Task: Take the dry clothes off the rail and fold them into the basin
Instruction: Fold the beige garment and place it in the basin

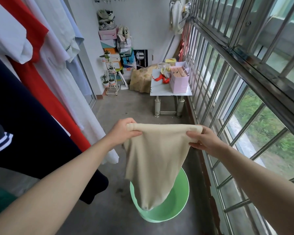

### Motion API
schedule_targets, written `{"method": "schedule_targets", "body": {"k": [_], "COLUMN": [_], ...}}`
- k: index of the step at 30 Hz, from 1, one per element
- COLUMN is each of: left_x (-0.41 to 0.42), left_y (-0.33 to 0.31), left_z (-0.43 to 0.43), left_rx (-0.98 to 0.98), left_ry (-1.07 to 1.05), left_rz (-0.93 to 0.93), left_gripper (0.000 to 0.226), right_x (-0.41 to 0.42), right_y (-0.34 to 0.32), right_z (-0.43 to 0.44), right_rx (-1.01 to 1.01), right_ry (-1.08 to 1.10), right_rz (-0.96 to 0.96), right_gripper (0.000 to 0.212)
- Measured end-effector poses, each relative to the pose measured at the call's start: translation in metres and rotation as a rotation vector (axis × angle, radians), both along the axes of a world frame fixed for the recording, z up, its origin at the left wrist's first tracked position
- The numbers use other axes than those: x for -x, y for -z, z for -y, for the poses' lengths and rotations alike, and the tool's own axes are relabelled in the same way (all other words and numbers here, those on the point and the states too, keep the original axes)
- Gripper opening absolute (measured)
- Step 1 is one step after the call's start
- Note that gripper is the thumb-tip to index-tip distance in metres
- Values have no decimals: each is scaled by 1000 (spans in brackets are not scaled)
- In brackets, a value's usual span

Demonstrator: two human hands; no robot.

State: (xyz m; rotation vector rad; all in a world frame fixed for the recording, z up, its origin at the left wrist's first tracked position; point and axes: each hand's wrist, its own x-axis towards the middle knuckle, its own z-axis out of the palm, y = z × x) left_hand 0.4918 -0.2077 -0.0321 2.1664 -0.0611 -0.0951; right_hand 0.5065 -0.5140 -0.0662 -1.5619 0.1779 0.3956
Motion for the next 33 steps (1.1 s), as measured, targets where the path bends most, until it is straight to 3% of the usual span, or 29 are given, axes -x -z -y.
{"method": "schedule_targets", "body": {"k": [6,9,12,15,19,25,30,33], "left_x": [-2,-3,-4,-7,-8,-4,-5,-6], "left_y": [-29,-38,-46,-54,-56,-41,-43,-47], "left_z": [-5,-5,-2,-1,-8,-29,-40,-52], "left_rx": [17,154,302,379,471,698,907,1065], "left_ry": [72,87,94,82,35,-117,-326,-322], "left_rz": [59,44,30,20,-45,-142,-369,-319], "left_gripper": [19,14,14,33,26,14,12,31], "right_x": [6,4,7,16,21,16,13,8], "right_y": [-9,-20,-11,20,28,14,-9,-29], "right_z": [-5,-7,-6,-17,-33,-40,-49,-54], "right_rx": [-131,-201,-193,-99,-225,-68,-194,-243], "right_ry": [-46,-14,-193,-246,-152,-189,-181,-162], "right_rz": [74,141,227,176,87,74,62,26], "right_gripper": [14,18,27,41,29,29,29,27]}}
